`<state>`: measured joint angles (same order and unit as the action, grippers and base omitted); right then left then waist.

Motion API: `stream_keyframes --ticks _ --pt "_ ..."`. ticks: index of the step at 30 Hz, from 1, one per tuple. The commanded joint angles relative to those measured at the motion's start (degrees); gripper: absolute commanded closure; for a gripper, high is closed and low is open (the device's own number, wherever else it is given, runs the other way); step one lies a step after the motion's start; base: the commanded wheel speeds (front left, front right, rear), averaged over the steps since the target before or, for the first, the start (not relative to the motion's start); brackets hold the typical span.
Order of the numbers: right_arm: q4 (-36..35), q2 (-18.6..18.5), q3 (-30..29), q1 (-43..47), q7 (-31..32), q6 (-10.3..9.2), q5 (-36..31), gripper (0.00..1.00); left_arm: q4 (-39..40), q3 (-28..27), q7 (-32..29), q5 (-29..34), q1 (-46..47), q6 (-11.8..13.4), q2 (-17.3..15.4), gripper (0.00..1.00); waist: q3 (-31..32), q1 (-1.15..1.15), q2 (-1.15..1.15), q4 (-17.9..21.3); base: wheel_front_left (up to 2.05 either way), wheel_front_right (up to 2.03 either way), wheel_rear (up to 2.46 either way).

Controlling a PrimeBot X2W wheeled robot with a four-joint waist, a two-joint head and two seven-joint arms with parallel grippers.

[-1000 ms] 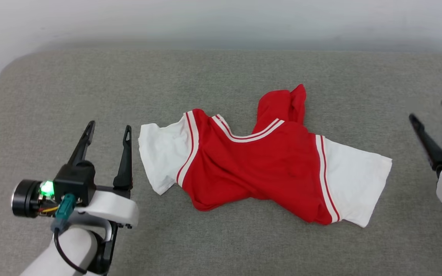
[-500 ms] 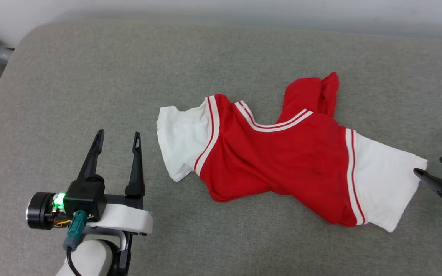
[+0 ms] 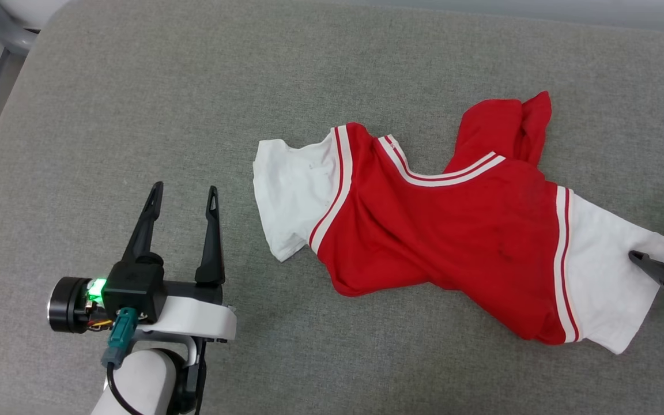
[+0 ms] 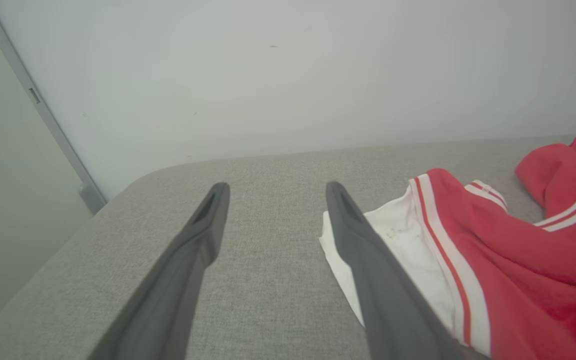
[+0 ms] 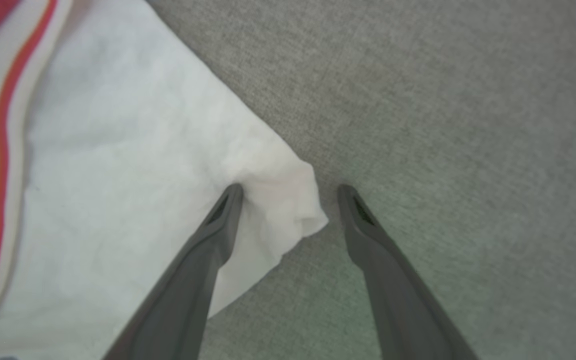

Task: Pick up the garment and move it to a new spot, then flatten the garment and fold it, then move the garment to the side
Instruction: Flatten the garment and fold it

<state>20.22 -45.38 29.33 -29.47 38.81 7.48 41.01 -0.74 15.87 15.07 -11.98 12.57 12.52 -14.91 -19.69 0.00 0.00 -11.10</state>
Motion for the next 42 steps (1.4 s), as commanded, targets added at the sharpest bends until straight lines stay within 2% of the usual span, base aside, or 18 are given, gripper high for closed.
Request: stream_keyframes --ticks 1,2,3,4,9,15,19,22,28,35,38,42 --pt "2.0 2.0 3.2 3.4 1.5 0.03 0.4 0.0 -0.1 -0.4 0.1 0.4 -0.2 -0.3 0.3 0.0 0.0 0.0 0.0 0.2 0.0 0.0 0.0" --pt "1.9 2.1 3.5 3.2 0.8 0.1 0.7 0.0 -0.4 -0.9 0.1 0.7 -0.3 -0.6 0.5 0.0 0.1 0.0 0.0 0.4 0.0 0.0 0.0" --pt "1.7 2.1 3.5 2.9 -0.1 0.1 0.9 0.42 -0.7 -1.6 0.1 0.9 -0.4 -1.0 0.6 0.0 0.3 0.0 0.0 0.7 0.0 0.0 0.0" --pt "1.4 2.1 3.5 2.5 -1.3 0.09 1.1 1.0 -0.9 -2.0 0.1 1.2 -0.4 -1.4 0.9 0.0 0.5 0.0 0.0 1.0 0.0 0.0 0.0" --pt "0.4 1.6 2.2 0.4 -8.9 -0.02 0.8 1.0 -1.9 -4.2 0.1 2.2 -0.4 -3.6 1.5 0.0 2.5 0.0 0.0 2.9 0.0 0.0 0.0" --pt "0.1 0.5 0.0 1.5 -15.9 -0.03 1.2 1.0 -3.1 -6.7 0.1 3.4 1.3 -6.7 -0.3 0.0 5.7 0.0 0.0 5.3 0.0 0.0 0.0" --pt "-0.6 -0.5 -1.6 3.5 -18.7 -0.03 1.7 1.0 -4.5 -7.6 0.1 3.5 3.2 -9.1 -1.6 0.0 7.2 0.0 0.0 7.1 0.0 0.0 0.0" --pt "-1.4 -0.8 -3.1 5.5 -20.0 -0.03 1.8 1.0 -6.2 -8.2 0.1 1.8 5.7 -11.8 -2.3 0.0 7.5 0.0 0.0 8.2 0.0 0.0 0.0" --pt "-2.9 -0.4 -6.7 9.0 -21.2 -0.03 1.3 1.0 -9.8 -7.3 -1.6 0.8 13.3 -16.3 -5.7 0.0 7.3 0.0 0.0 10.4 0.0 0.0 0.0" --pt "-4.8 0.6 -10.7 12.1 -21.3 -0.04 0.0 1.0 -12.5 -3.1 -11.0 -2.7 23.1 -19.6 -9.8 0.0 6.2 0.0 0.0 12.2 0.0 0.0 0.0" --pt "-5.8 1.4 -11.9 12.6 -20.8 -0.04 -0.7 1.0 -13.9 0.4 -18.1 -5.8 27.0 -19.9 -11.9 0.0 5.5 0.0 0.0 13.0 0.0 0.0 0.0" --pt "-7.0 2.6 -12.9 12.7 -20.2 -0.03 -1.9 1.0 -15.1 7.9 -29.3 -13.1 31.0 -19.9 -16.0 0.0 4.4 0.0 0.0 14.0 0.0 0.0 0.0"
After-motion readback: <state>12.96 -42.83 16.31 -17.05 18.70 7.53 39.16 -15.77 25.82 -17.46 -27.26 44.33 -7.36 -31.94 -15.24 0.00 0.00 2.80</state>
